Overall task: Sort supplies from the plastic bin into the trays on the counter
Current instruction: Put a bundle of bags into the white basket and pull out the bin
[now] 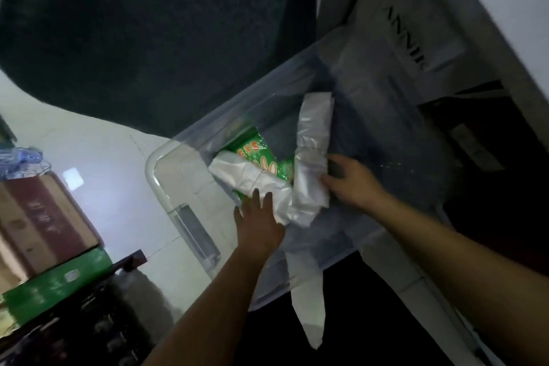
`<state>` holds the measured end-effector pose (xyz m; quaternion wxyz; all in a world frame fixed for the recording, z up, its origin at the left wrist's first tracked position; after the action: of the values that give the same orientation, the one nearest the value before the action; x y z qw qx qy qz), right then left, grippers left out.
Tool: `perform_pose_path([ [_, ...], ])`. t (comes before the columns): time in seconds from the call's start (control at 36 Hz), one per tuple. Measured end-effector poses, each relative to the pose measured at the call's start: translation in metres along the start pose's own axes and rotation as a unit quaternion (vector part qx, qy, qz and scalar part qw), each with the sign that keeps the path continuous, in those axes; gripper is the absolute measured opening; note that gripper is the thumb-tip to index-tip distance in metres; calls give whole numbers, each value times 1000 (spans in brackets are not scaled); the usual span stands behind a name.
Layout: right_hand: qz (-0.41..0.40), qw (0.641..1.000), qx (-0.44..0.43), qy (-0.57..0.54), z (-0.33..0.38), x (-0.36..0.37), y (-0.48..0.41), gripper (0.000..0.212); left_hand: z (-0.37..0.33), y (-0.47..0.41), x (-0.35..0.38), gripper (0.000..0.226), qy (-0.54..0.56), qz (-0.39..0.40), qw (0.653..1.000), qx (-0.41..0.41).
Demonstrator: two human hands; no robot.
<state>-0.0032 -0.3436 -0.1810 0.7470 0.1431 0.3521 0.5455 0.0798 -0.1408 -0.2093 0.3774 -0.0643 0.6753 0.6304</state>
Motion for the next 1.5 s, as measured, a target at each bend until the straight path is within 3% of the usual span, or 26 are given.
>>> perform_pose_path([
  [0.11, -98, 986, 68, -115, -39, 12, -43, 47, -1, -38, 29, 84, -110, 9, 992, 59],
  [0.25, -185, 953, 171, -171, -87, 24, -78, 48, 9, -51, 42, 104, -142, -9, 985, 98],
  [0.44, -171, 930, 211, -247, -110, 42, -105, 37, 9, -63, 44, 100, -126, 37, 987, 88],
  [0.56, -153, 907, 236, -312, -109, 48, -107, 20, 6, -62, 40, 95, -122, 62, 987, 81],
  [0.72, -164, 920, 193, -299, -78, 37, -96, 41, 3, -53, 12, 72, -56, 63, 994, 70],
  [0.86, -165, 919, 187, -306, -45, 16, -56, 40, 7, -20, -42, 67, 112, 2, 990, 81],
  [0.94, -182, 920, 167, -305, -17, -1, -22, 35, 15, 9, -81, 61, 249, -15, 965, 83],
  [1.11, -236, 919, 60, -310, 73, -27, 73, 30, 23, 83, -135, 64, 425, 101, 891, 122],
  [1.25, -302, 881, -6, -363, 133, -23, 154, 26, 31, 147, -149, 65, 447, 229, 840, 204],
  [1.5, -416, 765, -93, -483, 187, -14, 287, 29, 40, 233, -164, 68, 411, 293, 800, 325],
])
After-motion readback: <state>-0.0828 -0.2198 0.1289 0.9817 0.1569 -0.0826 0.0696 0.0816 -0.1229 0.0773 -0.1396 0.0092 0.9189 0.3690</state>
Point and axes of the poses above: each hand's wrist, its own y-axis away from the middle knuckle, its own x-axis out of the palm, z = x × y, the point moved 8 cm from there along -y, towards the middle knuckle, and after that the axes turned 14 degrees about -x, right-handed, at the moved point
